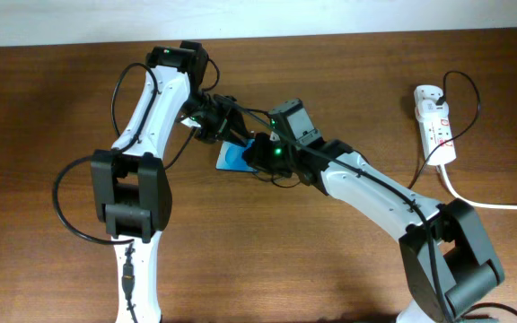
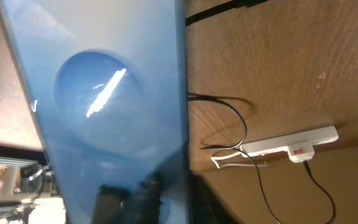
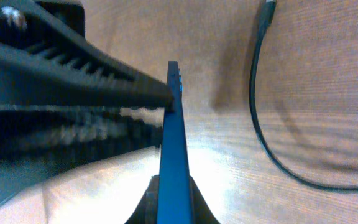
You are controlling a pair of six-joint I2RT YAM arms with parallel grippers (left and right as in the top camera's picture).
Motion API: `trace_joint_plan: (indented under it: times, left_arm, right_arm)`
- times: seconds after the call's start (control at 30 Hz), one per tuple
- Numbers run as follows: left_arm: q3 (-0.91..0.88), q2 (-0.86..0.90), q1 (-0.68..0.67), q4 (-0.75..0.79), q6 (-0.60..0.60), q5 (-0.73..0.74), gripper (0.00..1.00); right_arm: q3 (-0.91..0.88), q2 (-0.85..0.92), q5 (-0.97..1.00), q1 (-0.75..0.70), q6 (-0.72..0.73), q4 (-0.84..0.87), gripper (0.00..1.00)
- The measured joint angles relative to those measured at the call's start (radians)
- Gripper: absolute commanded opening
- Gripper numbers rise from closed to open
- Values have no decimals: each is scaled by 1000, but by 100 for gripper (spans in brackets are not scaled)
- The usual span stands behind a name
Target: Plug charger to phone and switch on socket
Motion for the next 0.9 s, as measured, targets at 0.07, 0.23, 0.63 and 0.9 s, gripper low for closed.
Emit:
trace_joint_plan:
  times: [0.07,0.23,0.63,0.9]
  left_arm:
    - [1,0,-1,0,5,7,33]
    - [0,0,30,93,217,119,90]
    - [-6,0,56,621,589,832,93]
    - [-6,0,56,1020,294,686,64]
  right_arm:
    - [0,0,-14,-16,-1,2,4]
    - [0,-22,-35,-168,-15,-22,4]
    - [1,-137,66,-281,435,385,4]
    - [1,-137,281,-121,694,389,4]
